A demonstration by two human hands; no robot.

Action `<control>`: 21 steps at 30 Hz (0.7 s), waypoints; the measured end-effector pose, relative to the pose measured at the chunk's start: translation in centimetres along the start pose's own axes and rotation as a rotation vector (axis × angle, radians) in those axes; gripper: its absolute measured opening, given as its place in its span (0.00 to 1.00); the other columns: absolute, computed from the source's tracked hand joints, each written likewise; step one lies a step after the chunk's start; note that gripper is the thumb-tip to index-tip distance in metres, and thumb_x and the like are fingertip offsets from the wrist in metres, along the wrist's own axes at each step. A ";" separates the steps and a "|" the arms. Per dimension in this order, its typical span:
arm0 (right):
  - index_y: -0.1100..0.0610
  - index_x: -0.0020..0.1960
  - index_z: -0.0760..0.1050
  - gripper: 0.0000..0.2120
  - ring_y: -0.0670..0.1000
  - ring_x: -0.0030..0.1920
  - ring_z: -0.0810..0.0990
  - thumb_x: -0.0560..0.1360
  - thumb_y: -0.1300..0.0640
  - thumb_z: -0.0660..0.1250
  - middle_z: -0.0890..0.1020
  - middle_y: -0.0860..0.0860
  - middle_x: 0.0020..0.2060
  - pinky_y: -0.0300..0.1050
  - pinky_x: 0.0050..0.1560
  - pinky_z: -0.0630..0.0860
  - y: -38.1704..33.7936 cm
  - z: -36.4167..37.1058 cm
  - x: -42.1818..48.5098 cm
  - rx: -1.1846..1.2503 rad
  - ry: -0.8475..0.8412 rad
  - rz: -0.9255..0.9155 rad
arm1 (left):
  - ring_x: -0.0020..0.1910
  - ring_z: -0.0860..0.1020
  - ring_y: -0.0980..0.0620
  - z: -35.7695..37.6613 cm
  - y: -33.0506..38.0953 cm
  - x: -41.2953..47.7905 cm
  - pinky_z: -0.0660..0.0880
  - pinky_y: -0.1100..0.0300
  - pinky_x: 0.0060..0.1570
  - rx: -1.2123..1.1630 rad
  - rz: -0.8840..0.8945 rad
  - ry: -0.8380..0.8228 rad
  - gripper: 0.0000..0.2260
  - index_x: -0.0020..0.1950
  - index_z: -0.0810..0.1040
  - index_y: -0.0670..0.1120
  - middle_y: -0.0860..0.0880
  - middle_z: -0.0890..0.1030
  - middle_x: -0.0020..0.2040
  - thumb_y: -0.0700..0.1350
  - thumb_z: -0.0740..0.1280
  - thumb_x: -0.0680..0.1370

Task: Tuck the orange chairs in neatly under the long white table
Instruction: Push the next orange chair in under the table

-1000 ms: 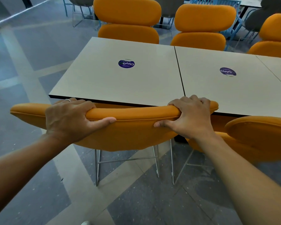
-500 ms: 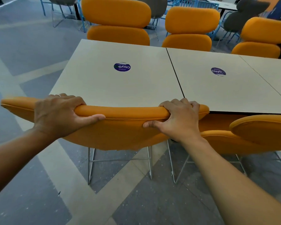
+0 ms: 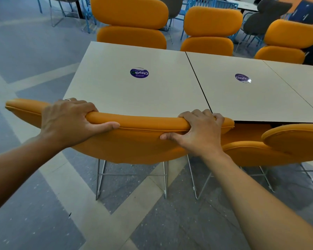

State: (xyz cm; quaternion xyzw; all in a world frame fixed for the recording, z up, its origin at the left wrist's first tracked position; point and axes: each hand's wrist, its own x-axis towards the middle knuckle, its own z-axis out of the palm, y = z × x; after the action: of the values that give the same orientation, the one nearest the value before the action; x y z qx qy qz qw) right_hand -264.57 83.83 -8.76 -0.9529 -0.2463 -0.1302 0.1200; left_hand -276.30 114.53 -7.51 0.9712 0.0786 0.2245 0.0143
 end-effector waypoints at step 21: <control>0.41 0.54 0.79 0.40 0.51 0.56 0.75 0.59 0.14 0.53 0.82 0.44 0.50 0.54 0.58 0.63 0.6 -0.8 -0.5 -0.020 -0.034 -0.011 | 0.32 0.70 0.49 -0.4 1.1 -1.1 0.66 0.56 0.35 0.047 -0.054 -0.053 0.40 0.41 0.80 0.50 0.48 0.79 0.34 0.83 0.48 0.62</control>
State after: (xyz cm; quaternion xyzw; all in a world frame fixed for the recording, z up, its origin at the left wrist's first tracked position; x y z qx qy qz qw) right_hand -264.85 82.87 -8.27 -0.9548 -0.2522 -0.1171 0.1054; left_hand -277.32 113.29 -7.55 0.9744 0.1094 0.1962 -0.0003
